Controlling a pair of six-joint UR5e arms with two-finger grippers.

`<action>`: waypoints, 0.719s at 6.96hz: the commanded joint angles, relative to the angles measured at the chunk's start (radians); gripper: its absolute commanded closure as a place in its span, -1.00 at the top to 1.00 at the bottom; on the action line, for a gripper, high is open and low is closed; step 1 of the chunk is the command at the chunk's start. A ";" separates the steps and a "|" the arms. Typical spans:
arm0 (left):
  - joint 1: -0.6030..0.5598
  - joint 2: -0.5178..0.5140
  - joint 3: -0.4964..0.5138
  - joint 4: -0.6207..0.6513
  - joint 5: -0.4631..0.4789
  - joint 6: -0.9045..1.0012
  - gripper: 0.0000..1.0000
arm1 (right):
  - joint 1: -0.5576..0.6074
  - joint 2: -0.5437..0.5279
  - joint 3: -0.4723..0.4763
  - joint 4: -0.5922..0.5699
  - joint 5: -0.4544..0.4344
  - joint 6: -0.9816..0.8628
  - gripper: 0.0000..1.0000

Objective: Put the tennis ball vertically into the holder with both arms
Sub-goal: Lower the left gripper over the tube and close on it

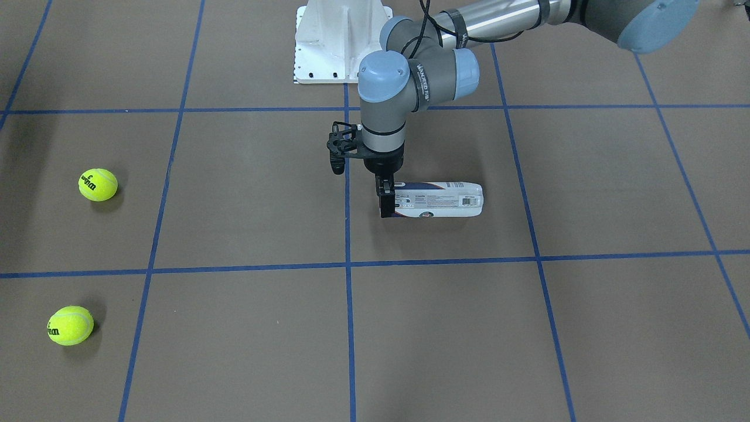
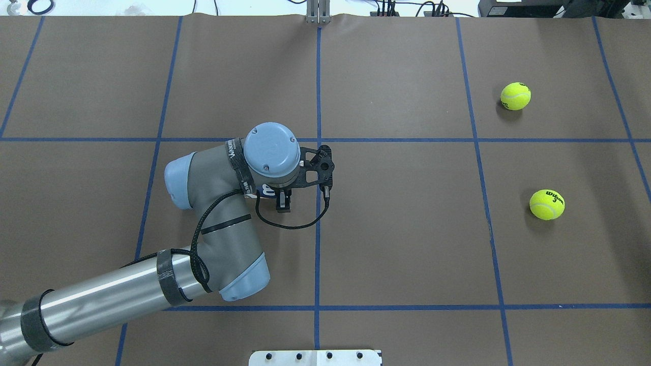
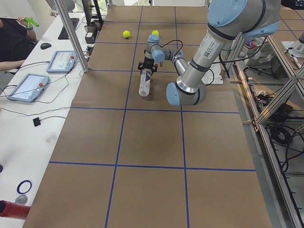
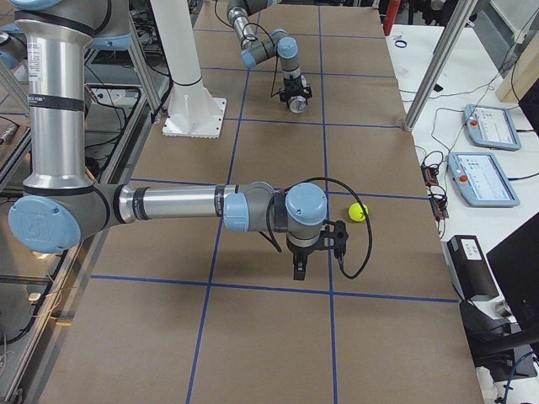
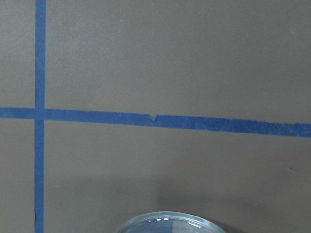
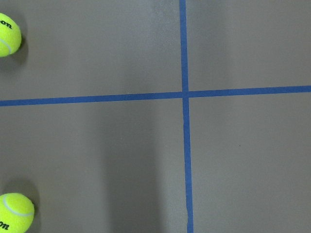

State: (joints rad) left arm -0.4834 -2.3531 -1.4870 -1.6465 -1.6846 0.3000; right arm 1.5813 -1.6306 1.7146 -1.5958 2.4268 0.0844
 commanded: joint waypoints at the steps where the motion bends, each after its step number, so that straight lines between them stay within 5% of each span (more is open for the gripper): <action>1: 0.000 0.000 -0.001 0.000 0.000 -0.007 -0.20 | -0.001 0.000 -0.001 0.000 -0.002 0.000 1.00; 3: -0.015 -0.038 -0.050 0.000 0.046 -0.010 -0.91 | 0.000 0.001 -0.004 0.000 -0.009 0.000 1.00; 5: -0.020 -0.038 -0.178 0.000 0.170 -0.121 -0.99 | 0.000 0.001 -0.003 0.000 -0.006 0.000 1.00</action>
State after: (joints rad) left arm -0.4997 -2.3898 -1.5905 -1.6460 -1.5786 0.2608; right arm 1.5815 -1.6292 1.7116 -1.5953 2.4193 0.0844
